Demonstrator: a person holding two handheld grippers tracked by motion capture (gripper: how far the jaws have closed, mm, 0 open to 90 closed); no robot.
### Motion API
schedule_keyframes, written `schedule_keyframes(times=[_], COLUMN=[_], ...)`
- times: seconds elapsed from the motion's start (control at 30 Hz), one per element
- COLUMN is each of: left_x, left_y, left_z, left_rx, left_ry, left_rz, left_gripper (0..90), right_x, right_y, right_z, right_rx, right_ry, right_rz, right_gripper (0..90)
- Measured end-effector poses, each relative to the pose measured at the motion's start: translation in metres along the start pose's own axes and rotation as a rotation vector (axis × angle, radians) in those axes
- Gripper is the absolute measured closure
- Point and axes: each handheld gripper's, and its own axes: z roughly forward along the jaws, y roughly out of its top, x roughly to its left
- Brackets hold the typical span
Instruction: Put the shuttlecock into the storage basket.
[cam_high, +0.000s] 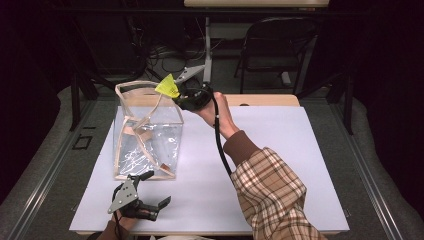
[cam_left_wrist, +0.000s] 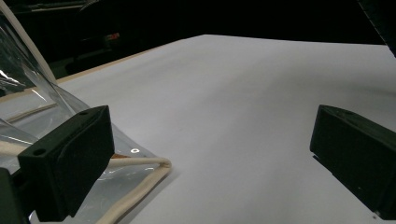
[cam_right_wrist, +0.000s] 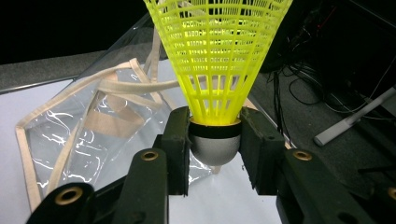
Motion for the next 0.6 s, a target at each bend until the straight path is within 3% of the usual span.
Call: schedule_keyframes(times=[0.6], left_x=[0.000], left_y=[0.000], left_z=[0.000], left_rx=[-0.010], left_ry=[0.005], left_rz=[-0.004], left_gripper=[0.0], right_x=[0.006], right_y=[0.015], right_z=[0.013], right_rx=[-0.030], right_ry=[0.017], right_rz=[0.031], right_gripper=[65.0])
